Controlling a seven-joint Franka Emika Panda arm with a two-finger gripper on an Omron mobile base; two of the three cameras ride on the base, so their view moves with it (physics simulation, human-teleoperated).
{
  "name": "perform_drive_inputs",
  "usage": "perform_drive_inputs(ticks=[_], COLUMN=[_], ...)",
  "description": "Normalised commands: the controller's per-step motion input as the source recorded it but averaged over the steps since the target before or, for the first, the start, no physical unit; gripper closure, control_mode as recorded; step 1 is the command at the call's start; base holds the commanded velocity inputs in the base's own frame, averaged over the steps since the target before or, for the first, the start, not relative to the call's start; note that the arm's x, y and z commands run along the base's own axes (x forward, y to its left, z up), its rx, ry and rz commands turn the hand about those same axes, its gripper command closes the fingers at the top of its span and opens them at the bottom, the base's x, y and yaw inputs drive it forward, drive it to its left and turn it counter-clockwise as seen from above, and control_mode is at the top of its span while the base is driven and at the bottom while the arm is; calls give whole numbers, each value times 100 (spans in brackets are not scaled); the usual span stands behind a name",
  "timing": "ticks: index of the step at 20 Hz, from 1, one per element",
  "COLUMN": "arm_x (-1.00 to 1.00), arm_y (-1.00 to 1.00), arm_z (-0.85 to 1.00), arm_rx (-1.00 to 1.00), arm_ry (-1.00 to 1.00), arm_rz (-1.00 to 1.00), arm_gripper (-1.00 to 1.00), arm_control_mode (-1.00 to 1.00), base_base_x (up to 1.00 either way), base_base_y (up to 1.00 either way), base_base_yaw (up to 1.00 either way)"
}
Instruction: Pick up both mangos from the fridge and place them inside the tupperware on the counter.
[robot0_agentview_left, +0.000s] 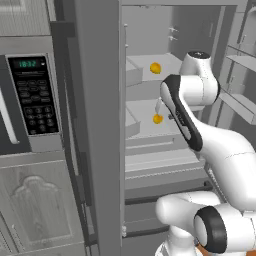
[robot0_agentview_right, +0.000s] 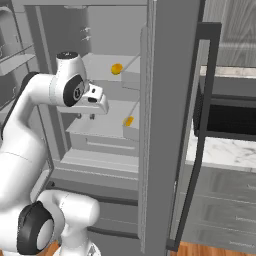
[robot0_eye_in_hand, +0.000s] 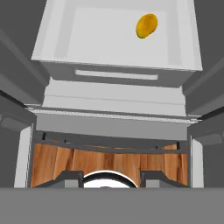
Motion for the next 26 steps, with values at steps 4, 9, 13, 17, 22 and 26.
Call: perform_drive_inputs(ticks=[4,9,13,17,22,26], arm_x=[-6,-24,-1,0,3,26], arm_y=[0,0,0,0,0,0], arm_z=[0,28,57,51,39,22], arm_rx=[0,-1,0,0,0,4], arm_ry=[-4,-45,-39,-24,-11,0], arm_rz=[-1,-1,-1,-4,-5,-10], arm_gripper=[-100,-100,-100,-100,-100,-100], arm_control_mode=[-100,-100,-100,-100,-100,-100], base_base_x=[0,0,0,0,0,0], base_base_y=[0,0,0,0,0,0], base_base_yaw=[0,0,0,0,0,0])
